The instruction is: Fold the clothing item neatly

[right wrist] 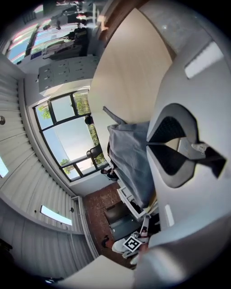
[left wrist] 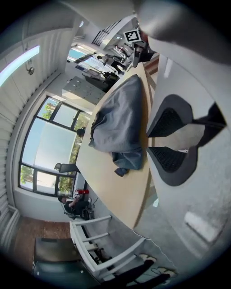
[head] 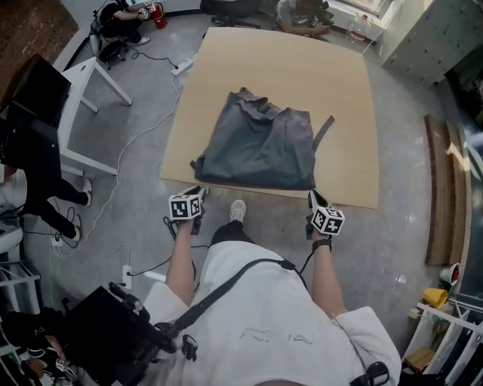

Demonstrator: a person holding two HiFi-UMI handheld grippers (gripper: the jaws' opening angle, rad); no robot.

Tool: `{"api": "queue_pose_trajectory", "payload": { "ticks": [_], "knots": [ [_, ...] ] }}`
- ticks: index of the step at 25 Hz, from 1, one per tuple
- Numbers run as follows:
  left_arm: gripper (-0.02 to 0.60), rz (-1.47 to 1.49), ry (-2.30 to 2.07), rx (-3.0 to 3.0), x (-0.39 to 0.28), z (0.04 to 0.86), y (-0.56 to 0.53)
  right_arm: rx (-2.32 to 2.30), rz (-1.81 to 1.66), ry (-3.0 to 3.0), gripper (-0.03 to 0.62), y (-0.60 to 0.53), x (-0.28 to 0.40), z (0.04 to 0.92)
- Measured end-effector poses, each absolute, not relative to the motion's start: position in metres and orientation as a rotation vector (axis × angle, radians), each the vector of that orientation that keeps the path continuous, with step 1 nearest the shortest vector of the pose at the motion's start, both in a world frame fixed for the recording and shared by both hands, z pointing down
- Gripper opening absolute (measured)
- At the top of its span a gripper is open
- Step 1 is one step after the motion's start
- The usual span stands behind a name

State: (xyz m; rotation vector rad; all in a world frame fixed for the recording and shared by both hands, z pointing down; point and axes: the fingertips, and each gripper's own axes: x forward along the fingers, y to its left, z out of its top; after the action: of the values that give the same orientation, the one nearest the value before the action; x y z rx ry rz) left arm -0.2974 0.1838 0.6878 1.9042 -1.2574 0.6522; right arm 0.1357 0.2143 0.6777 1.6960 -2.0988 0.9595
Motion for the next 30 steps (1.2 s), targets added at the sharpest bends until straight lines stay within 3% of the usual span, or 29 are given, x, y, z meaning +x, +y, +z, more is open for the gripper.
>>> {"api": "queue_pose_trajectory", "payload": {
  "ticks": [2,4,14,21,30],
  "knots": [
    [0.057,0.592,-1.299,1.894,-0.282,0.676,0.211,1.626,0.942,-2.151,0.018,0.241,0.128,0.669],
    [0.002,0.548,-1.318,1.928,-0.254,0.660,0.235,1.567,0.912,-2.206,0.006,0.267,0.118,0.658],
    [0.002,0.410,-1.311,2.377,-0.119,0.513,0.259,1.446,0.716,-2.549,0.006,0.303,0.029,0.533],
    [0.002,0.200,-1.541,2.602,-0.100,0.399,0.253,1.526,0.117,-2.449,0.006,0.277,0.017,0.435],
    [0.002,0.116,-1.565,2.645,-0.128,0.359,0.255,1.659,0.203,-2.563,0.006,0.266,0.004,0.388]
  ]
}}
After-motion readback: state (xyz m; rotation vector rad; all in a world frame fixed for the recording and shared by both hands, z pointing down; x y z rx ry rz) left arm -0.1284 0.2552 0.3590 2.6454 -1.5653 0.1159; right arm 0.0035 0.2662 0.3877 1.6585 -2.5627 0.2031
